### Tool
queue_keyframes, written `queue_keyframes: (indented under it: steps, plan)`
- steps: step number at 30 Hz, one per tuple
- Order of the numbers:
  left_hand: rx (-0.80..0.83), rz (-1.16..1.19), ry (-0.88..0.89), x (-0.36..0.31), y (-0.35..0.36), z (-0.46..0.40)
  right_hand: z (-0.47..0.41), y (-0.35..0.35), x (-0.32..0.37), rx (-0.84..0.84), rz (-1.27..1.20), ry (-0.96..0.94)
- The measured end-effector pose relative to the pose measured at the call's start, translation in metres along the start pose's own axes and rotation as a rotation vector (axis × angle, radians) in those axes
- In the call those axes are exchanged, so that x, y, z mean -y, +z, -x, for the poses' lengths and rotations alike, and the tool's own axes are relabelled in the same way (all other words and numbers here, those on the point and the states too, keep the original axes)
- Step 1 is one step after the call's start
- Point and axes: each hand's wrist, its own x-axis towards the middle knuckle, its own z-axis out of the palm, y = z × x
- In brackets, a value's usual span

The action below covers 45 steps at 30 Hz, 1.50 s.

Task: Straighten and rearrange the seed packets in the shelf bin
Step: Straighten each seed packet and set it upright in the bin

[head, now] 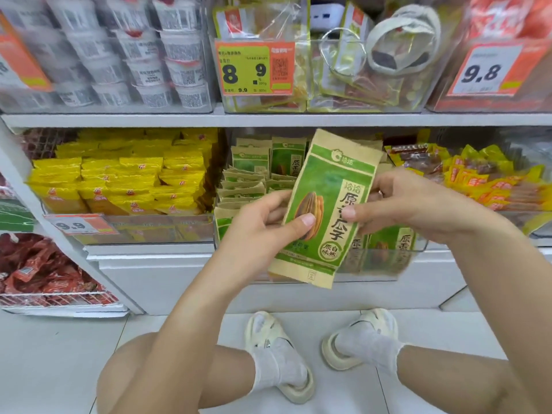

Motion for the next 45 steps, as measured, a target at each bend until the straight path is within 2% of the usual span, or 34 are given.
queue_keyframes:
  steps: [3,6,8,11,15,17,20,24,27,31,37,45]
  plan:
    - [-0.131,-0.244,0.132,-0.007,-0.016,-0.033,-0.016,-0.016,0.016,-0.154,-0.010,-0.114]
    - [-0.260,-0.781,0.116,-0.003,-0.041,-0.065,-0.036,-0.029,0.021,-0.375,0.042,-0.279]
    - [-0.179,-1.067,0.066,0.003,-0.050,-0.082,-0.054,-0.032,0.016,-0.489,0.114,-0.346]
    - [-0.025,-1.316,-0.031,0.013,-0.053,-0.096,-0.083,-0.027,0.000,-0.596,0.262,-0.423]
    - [0.020,-1.332,-0.093,0.020,-0.056,-0.100,-0.113,-0.019,-0.019,-0.585,0.443,-0.514]
    - [0.019,-1.329,-0.083,0.020,-0.058,-0.099,-0.124,-0.018,-0.023,-0.557,0.551,-0.501]
    - [0.024,-1.323,-0.083,0.020,-0.058,-0.098,-0.138,-0.017,-0.028,-0.504,0.689,-0.429]
    - [0.018,-1.302,-0.071,0.021,-0.058,-0.098,-0.158,-0.021,-0.037,-0.442,0.892,-0.242]
    - [0.012,-1.295,-0.064,0.021,-0.059,-0.099,-0.165,-0.020,-0.041,-0.450,1.020,-0.177]
    - [0.007,-1.289,-0.064,0.022,-0.059,-0.099,-0.152,-0.014,-0.032,-0.525,1.067,-0.221]
    - [0.003,-1.294,-0.063,0.022,-0.058,-0.098,-0.146,-0.009,-0.026,-0.285,1.093,-0.198]
    - [0.016,-1.308,-0.065,0.023,-0.058,-0.099,-0.168,-0.006,-0.025,-0.200,1.280,-0.143]
